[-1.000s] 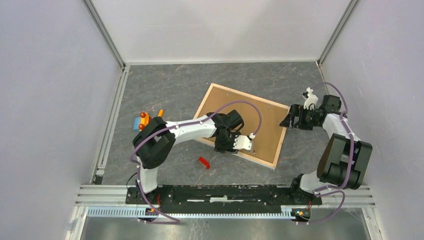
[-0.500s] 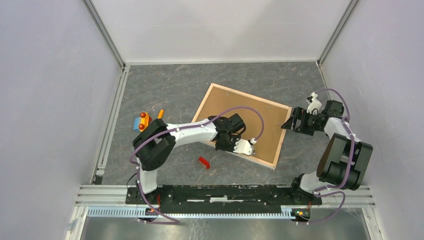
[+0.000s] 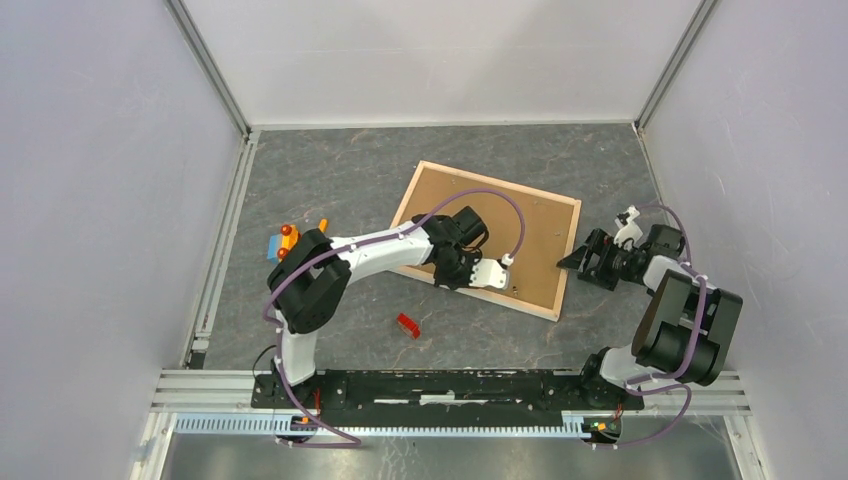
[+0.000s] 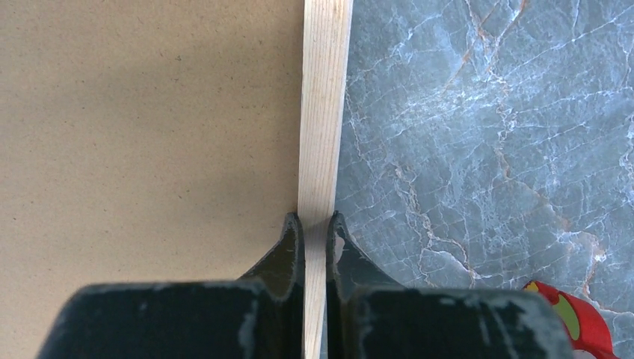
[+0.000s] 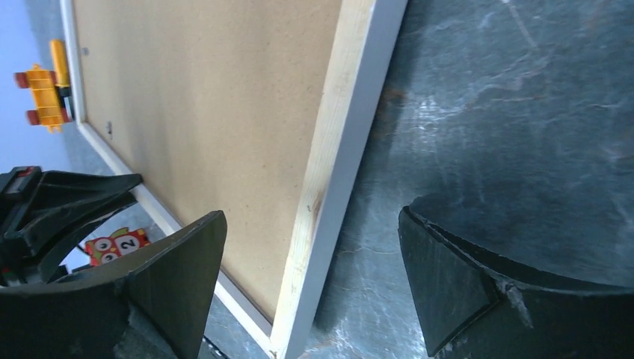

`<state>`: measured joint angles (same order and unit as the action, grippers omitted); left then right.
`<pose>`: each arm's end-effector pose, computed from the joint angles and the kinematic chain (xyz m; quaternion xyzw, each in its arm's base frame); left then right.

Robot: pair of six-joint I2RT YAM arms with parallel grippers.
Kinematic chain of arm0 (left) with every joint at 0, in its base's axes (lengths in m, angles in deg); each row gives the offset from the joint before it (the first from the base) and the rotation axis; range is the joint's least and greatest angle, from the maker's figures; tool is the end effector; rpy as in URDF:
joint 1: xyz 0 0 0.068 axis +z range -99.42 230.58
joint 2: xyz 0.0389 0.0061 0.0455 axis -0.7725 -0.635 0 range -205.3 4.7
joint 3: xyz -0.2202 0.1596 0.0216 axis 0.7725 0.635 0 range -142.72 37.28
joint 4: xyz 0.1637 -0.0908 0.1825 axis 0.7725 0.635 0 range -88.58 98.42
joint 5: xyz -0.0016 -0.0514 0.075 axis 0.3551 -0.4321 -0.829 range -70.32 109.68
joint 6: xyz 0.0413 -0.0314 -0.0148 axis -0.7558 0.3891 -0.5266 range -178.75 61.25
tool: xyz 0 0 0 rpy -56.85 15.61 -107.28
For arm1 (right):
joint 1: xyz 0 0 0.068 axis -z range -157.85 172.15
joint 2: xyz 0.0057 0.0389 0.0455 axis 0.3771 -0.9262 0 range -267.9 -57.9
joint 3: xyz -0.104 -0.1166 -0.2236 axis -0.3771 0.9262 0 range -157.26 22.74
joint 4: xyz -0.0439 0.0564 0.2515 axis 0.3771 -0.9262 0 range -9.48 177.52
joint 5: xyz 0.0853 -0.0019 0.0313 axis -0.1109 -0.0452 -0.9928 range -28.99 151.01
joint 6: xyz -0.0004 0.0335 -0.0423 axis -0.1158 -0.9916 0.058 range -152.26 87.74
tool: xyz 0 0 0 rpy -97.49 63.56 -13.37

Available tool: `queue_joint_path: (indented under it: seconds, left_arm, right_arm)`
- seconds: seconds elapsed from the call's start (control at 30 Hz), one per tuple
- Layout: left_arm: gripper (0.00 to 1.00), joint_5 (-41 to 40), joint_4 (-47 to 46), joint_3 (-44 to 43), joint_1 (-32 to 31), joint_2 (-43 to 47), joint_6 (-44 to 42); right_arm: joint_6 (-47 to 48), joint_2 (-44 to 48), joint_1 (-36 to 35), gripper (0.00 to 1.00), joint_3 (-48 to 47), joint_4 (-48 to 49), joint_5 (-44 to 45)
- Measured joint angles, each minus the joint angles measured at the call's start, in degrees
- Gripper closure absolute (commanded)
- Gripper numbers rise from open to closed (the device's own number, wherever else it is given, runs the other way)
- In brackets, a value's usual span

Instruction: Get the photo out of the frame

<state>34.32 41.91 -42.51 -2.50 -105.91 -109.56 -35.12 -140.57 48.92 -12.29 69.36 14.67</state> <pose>0.2264 -0.3162 0.1839 0.7834 0.5870 -0.1289 0.1586 0.2224 -0.0833 0.1448 0.1500 0.8901 0.3365 0.2683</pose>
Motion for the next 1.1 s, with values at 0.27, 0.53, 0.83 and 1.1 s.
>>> queue_joint_path:
  seconds: [0.27, 0.53, 0.83, 1.1]
  left_arm:
    - [0.98, 2.3, 0.1, 0.0, 1.0, 1.9, 0.0]
    - [0.98, 4.8, -0.2, 0.0, 2.3, 3.5, 0.0]
    - [0.68, 2.6, -7.0, 4.4, 2.4, 7.0, 3.8]
    - [0.19, -6.2, -26.9, 17.2, 1.0, 17.3, 5.3]
  right_arm:
    - [-8.5, -0.6, 0.0, 0.11, 7.2, 10.3, -9.9]
    - [-19.2, -2.4, -0.4, 0.36, 14.0, 21.0, -16.7]
    - [-34.5, -4.0, -3.0, 0.82, 18.7, 30.2, -20.6]
    - [-39.4, -4.6, -3.1, 0.95, 18.7, 33.8, -22.0]
